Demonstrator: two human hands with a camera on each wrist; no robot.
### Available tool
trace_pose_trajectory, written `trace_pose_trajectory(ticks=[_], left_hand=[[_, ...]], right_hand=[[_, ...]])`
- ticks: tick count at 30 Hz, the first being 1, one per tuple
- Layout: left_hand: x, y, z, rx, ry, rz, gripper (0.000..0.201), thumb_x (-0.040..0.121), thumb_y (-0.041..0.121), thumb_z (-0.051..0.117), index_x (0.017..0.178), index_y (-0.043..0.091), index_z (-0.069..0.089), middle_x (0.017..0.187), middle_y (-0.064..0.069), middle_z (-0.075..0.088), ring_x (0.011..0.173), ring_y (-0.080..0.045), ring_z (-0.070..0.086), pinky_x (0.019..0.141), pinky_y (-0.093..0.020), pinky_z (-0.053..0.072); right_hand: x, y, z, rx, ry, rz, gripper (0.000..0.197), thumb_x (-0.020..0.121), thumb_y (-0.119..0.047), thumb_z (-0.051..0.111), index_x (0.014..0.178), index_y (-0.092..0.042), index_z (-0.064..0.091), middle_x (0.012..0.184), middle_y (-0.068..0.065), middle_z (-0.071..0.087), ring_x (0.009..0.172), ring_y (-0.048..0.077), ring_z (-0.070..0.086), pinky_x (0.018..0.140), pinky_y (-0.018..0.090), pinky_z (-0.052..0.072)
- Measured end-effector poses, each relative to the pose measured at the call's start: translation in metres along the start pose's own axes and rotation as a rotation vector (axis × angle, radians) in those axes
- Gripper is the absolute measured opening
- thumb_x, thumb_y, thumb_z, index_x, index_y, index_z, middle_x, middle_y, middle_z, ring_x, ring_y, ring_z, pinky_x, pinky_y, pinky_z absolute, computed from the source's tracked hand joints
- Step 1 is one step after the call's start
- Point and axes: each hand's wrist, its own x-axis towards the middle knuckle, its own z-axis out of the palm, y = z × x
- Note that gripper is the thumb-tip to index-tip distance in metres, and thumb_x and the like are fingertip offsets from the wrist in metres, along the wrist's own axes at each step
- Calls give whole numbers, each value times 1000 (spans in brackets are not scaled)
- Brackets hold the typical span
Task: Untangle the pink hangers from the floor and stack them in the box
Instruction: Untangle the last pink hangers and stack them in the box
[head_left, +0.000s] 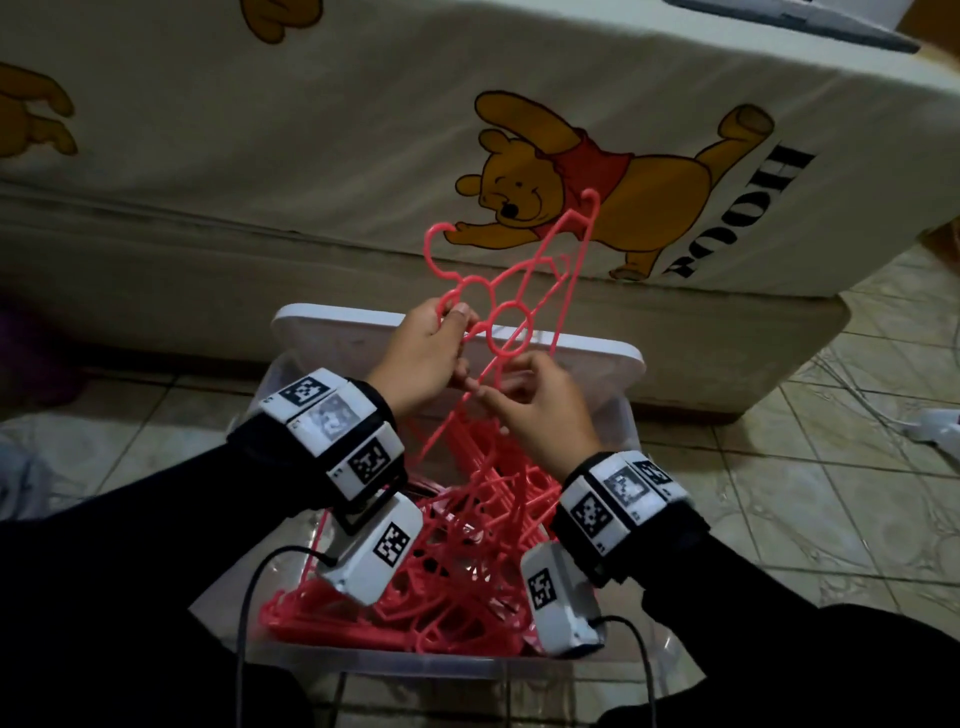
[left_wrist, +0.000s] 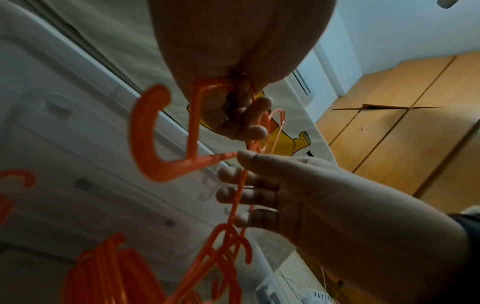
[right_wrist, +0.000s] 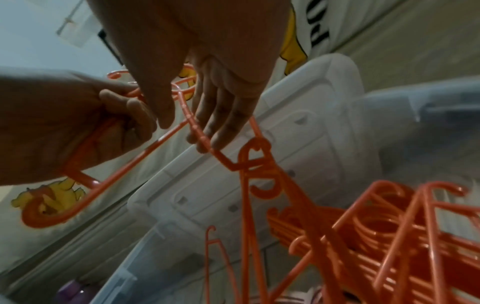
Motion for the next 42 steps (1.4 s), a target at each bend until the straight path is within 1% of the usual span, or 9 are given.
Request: trace_pose_trajectory(ticks=[5, 10, 13, 17, 26, 33, 36, 39, 42], left_hand=[[0, 1, -2, 141, -88, 73, 22, 97, 35, 47, 86, 16, 51, 55, 3, 40, 42, -7, 40, 50, -29, 44], [5, 8, -15, 265, -29, 82, 42, 79, 63, 49, 88, 23, 55, 61, 12, 43, 47, -2, 40, 53, -28, 36], [9, 13, -25, 257, 48, 90, 34, 94, 52, 44, 85, 22, 58, 67, 11, 46, 55, -4, 41, 56, -30, 35], [14, 16, -38, 264, 129, 97, 27, 100, 27, 40, 82, 24, 60, 70, 7, 47, 60, -7, 42, 57, -29, 35], [12, 15, -40, 252, 146, 131, 24, 99, 23, 43, 82, 23, 60, 67, 14, 50, 59, -4, 43, 56, -26, 35], [19, 20, -48, 190, 231, 210, 28, 100, 24, 41, 81, 25, 61, 65, 7, 44, 52, -4, 38, 52, -23, 30], [22, 23, -52, 190, 262, 250, 28, 99, 22, 41, 79, 24, 60, 63, 8, 45, 49, 1, 38, 50, -19, 31], [23, 22, -53, 218, 254, 260, 27, 99, 23, 42, 79, 24, 61, 62, 7, 46, 48, 2, 40, 47, -13, 32], [23, 18, -51, 256, 235, 266, 27, 98, 24, 44, 78, 26, 62, 62, 8, 49, 49, 3, 44, 51, -17, 33]], right_hand=[[8, 6, -8, -39, 43, 17, 26, 83, -11, 69, 72, -22, 49, 76, 14, 65, 73, 34, 65, 71, 54, 53], [12, 23, -28, -226, 45, 39, 29, 80, -11, 72, 66, -21, 49, 70, 8, 64, 67, 26, 66, 64, 32, 53], [10, 33, -33, -465, -76, 67, 29, 77, -15, 74, 64, -22, 50, 67, -3, 59, 71, 17, 60, 64, 21, 40], [5, 45, -30, -719, -247, 80, 4, 83, -13, 63, 85, -14, 66, 89, 9, 69, 89, 27, 64, 70, 24, 42], [-3, 52, -28, -884, -411, 60, 15, 85, -10, 51, 82, -18, 63, 85, 8, 60, 87, 28, 62, 71, 30, 41], [8, 21, -53, -687, -167, -86, 7, 79, -5, 66, 83, -11, 67, 83, 9, 69, 86, 28, 65, 71, 29, 47], [9, 8, -63, -363, -40, -45, 29, 76, 3, 70, 98, -9, 55, 79, 10, 64, 77, 27, 67, 74, 45, 56], [7, 2, -68, -189, -18, -54, 64, 76, 4, 72, 125, -20, 39, 71, 4, 59, 69, 24, 69, 66, 39, 59], [2, -4, -64, -112, -82, -87, 49, 78, 6, 69, 111, -23, 49, 75, 11, 61, 69, 26, 69, 65, 43, 60]])
